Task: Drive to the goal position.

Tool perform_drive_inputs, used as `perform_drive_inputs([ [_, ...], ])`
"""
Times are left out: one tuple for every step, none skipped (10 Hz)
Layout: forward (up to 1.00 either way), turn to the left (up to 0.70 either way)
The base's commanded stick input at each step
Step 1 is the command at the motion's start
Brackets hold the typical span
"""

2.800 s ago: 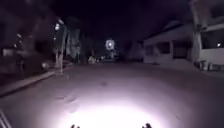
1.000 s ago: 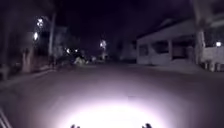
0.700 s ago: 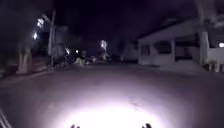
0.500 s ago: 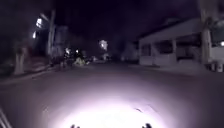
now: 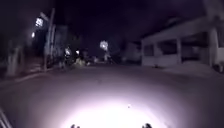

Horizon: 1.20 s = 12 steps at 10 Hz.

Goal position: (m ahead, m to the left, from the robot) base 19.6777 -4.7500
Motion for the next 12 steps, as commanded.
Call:
perform_drive_inputs([
  [0.85,0.00],
  [0.85,0.00],
  [0.85,0.00],
  [0.85,0.00],
  [0.85,0.00],
  [0.85,0.00],
  [0.85,0.00],
  [0.85,0.00],
  [0.85,0.00],
  [0.85,0.00],
  [0.85,0.00],
  [0.85,0.00],
])
